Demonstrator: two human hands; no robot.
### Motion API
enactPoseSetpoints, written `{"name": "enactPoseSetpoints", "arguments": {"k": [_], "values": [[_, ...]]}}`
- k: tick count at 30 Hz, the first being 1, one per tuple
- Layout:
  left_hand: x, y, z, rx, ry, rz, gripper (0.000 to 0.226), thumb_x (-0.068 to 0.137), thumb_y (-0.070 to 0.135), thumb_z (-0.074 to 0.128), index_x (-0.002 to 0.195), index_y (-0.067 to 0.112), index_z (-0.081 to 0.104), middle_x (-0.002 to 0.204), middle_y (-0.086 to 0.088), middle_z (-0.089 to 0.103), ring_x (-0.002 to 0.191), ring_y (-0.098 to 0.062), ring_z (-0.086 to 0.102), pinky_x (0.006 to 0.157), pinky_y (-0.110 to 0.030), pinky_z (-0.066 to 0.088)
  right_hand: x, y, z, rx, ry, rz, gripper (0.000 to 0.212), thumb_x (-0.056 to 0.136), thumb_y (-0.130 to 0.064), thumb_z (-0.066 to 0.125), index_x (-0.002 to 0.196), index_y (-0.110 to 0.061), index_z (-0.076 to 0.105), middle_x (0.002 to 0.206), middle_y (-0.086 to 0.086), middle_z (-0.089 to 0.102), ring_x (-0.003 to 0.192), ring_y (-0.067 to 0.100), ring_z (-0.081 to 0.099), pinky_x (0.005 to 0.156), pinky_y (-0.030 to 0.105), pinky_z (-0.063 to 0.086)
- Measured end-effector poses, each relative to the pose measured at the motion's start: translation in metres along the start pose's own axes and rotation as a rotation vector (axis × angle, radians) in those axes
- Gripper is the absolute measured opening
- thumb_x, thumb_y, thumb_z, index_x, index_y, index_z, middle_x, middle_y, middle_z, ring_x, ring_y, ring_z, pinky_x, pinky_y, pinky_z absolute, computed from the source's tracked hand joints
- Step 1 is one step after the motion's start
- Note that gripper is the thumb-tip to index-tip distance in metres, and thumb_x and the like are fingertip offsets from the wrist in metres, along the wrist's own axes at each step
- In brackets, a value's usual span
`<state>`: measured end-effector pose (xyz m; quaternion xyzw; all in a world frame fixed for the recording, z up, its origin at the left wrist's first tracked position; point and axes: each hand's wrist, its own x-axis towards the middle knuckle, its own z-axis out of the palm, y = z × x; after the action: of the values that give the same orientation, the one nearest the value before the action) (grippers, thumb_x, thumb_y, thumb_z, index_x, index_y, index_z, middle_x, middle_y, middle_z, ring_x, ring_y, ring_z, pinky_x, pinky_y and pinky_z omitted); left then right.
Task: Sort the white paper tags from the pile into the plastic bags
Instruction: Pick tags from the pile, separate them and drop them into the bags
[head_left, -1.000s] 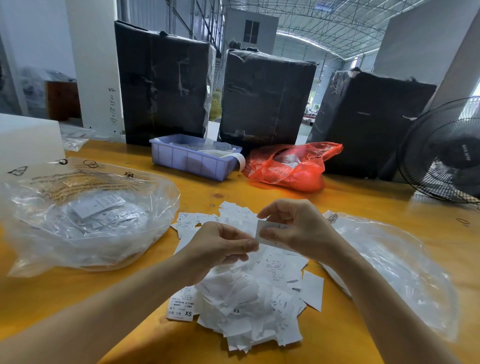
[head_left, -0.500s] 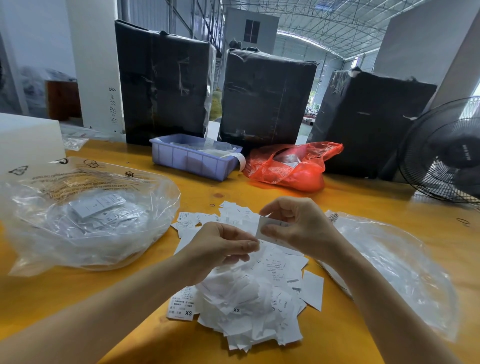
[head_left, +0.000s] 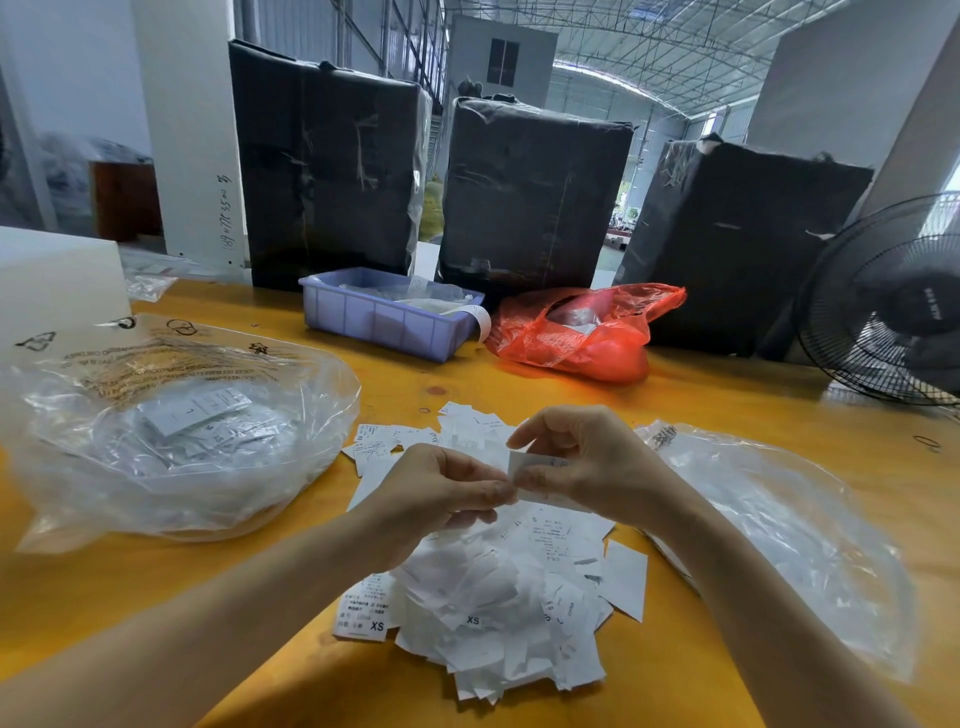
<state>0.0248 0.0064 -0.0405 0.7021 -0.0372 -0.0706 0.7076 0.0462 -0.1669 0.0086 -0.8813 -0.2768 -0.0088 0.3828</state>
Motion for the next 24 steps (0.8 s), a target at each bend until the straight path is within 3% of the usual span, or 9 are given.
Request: {"name": "enactPoseSetpoints", "arguments": {"k": [6,11,16,21,24], "values": [[0.000,0.001,0.000,0.008,0.029,0.009,0.018,0.072,0.017,0.076,0.086,0.007,0.074,0.063,0.002,0.068,0.058,-0.004,0.062,0.057,-0.014,0.048,0.001,0.001,-0.002,-0.027,-0.061,0.041,0.021,0.071,-0.016,0.082,0.090,-0.015,0.073,0.084,0.001,0.073,0.080,0.015,0.069,0.077,0.032,0.057],[-0.001,-0.001,0.002,0.008,-0.008,0.000,0.032,0.068,0.023,0.077,0.092,0.001,0.074,0.065,-0.003,0.064,0.059,-0.006,0.057,0.057,-0.015,0.045,0.002,0.003,0.004,-0.019,-0.140,0.095,0.055,0.064,-0.014,0.086,0.113,-0.020,0.064,0.075,-0.007,0.059,0.066,0.006,0.056,0.066,0.024,0.048],[-0.002,-0.002,0.007,-0.011,-0.021,0.012,0.036,0.065,0.029,0.076,0.090,0.004,0.076,0.074,-0.011,0.063,0.067,-0.015,0.052,0.057,-0.015,0.043,0.001,0.000,0.004,-0.044,-0.126,0.086,0.070,0.062,-0.020,0.087,0.124,-0.027,0.055,0.094,-0.004,0.058,0.071,0.009,0.059,0.066,0.028,0.053],[0.003,-0.002,0.000,-0.171,0.100,0.029,0.025,0.078,0.012,0.070,0.097,-0.005,0.071,0.082,-0.014,0.068,0.065,-0.015,0.058,0.058,-0.018,0.049,0.000,0.003,-0.009,0.104,-0.015,0.154,0.053,0.074,-0.004,0.076,0.121,-0.013,0.053,0.096,0.007,0.062,0.075,0.021,0.070,0.069,0.032,0.060],[0.003,0.000,0.001,-0.263,0.145,0.002,0.030,0.081,0.017,0.067,0.095,-0.009,0.069,0.078,-0.012,0.069,0.062,-0.014,0.060,0.056,-0.017,0.051,0.002,0.005,-0.008,0.186,0.047,0.158,0.040,0.077,0.002,0.072,0.114,-0.002,0.059,0.087,0.015,0.068,0.072,0.024,0.070,0.069,0.032,0.060]]}}
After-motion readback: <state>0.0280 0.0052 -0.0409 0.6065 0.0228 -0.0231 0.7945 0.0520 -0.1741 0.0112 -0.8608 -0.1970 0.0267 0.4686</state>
